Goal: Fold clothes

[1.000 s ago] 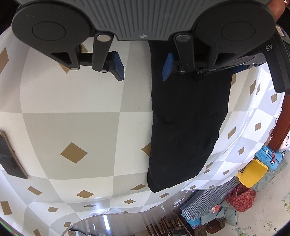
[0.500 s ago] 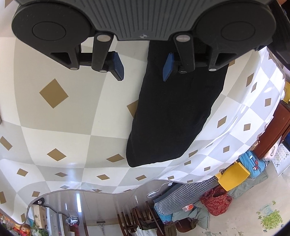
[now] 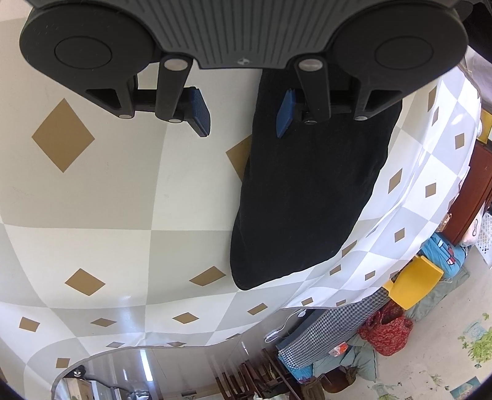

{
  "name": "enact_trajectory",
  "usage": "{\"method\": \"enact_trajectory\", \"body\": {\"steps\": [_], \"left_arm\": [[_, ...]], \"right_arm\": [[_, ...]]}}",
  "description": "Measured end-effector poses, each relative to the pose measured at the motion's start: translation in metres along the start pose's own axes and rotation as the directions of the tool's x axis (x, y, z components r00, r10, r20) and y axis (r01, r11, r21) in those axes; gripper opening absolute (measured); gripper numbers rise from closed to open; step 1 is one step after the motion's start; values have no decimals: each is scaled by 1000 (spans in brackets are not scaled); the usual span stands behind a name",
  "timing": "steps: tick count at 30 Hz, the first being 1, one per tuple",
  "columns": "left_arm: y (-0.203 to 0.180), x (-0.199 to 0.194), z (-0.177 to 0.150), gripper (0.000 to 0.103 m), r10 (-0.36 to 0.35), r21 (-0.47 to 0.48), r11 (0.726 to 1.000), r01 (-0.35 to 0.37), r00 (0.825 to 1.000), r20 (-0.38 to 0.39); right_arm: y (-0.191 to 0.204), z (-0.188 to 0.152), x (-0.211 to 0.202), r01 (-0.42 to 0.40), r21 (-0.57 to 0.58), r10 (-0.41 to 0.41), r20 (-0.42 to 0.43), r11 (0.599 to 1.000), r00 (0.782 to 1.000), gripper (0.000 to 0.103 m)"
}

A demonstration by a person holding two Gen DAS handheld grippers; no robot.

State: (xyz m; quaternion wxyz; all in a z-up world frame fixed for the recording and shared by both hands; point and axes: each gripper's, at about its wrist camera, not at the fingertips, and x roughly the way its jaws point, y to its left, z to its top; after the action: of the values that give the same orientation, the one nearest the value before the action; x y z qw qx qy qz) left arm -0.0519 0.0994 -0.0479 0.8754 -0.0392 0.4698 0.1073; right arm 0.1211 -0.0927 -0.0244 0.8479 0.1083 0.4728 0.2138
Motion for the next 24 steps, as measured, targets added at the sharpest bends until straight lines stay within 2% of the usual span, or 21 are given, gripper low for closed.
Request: {"method": "enact_trajectory", "body": {"steps": [12,24], "left_arm": [[0,0,0,103,-2,0,1000,2,1000,3],[-1,3,2,103,-4,2,1000,4,1000,4]], "right_arm": [[-15,23,23,-2,84,-1,43,996,999,47],[-7,42,51,-42,73,32,126,996,992,47]]}}
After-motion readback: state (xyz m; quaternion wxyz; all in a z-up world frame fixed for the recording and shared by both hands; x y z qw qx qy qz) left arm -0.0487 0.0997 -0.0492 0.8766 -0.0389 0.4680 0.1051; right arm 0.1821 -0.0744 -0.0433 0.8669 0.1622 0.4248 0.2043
